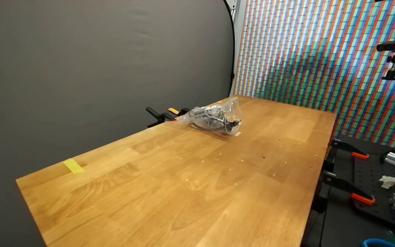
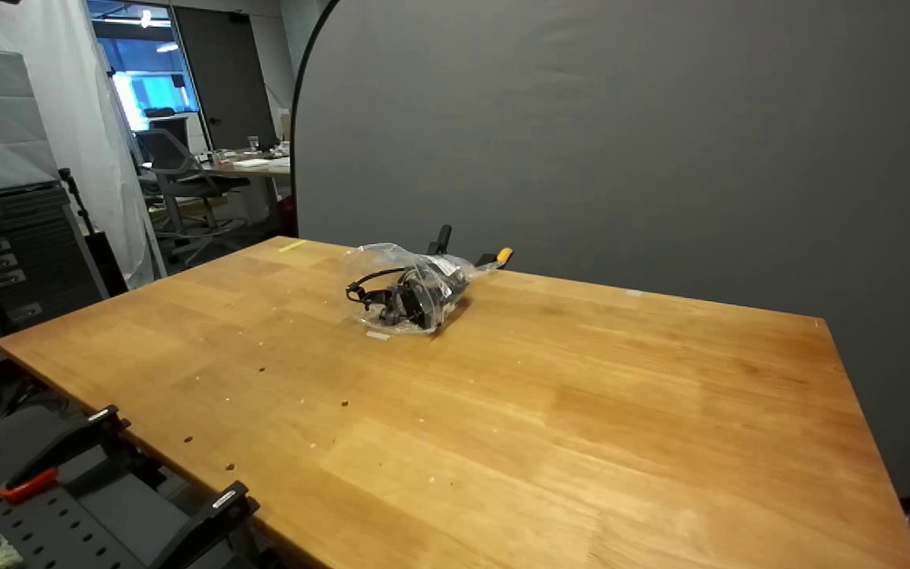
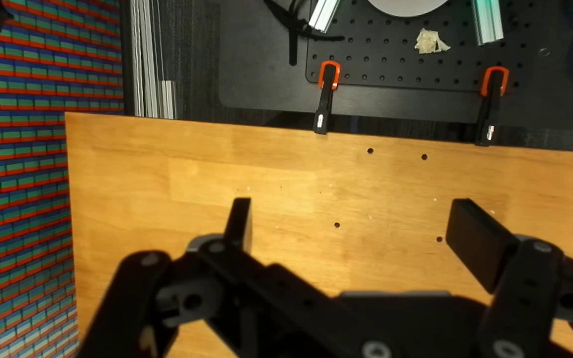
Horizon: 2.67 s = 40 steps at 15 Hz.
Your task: Remove the stethoscope from the plastic
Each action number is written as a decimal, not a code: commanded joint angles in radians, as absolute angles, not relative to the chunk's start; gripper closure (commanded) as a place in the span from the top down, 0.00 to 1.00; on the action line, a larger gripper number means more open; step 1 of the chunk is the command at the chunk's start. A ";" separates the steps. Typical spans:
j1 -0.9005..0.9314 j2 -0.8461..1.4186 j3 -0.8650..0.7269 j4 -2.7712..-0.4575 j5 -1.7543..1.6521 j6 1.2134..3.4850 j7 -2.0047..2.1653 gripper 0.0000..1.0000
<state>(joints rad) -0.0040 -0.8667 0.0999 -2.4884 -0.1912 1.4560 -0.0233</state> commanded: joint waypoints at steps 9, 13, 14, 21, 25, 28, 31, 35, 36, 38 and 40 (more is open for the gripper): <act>0.069 -0.753 0.097 -2.571 -0.179 1.759 0.015 1.00; 0.092 -0.645 0.111 -2.634 -0.184 1.985 0.010 1.00; 0.097 -0.614 0.115 -2.645 -0.186 2.031 0.007 1.00; 0.063 -0.409 0.225 -2.725 -0.356 2.366 0.143 1.00; -0.006 -0.279 0.285 -2.726 -0.537 2.538 0.376 1.00; -0.046 -0.172 0.294 -2.702 -0.664 2.601 0.527 1.00; -0.085 -0.062 0.288 -2.668 -0.808 2.642 0.666 1.00; -0.110 0.077 0.264 -2.587 -1.009 2.677 0.834 1.00; -0.110 0.107 0.258 -2.561 -1.052 2.679 0.869 1.00; -0.103 0.168 0.243 -2.501 -1.142 2.683 0.937 1.00; -0.095 0.233 0.229 -2.441 -1.232 2.678 0.996 1.00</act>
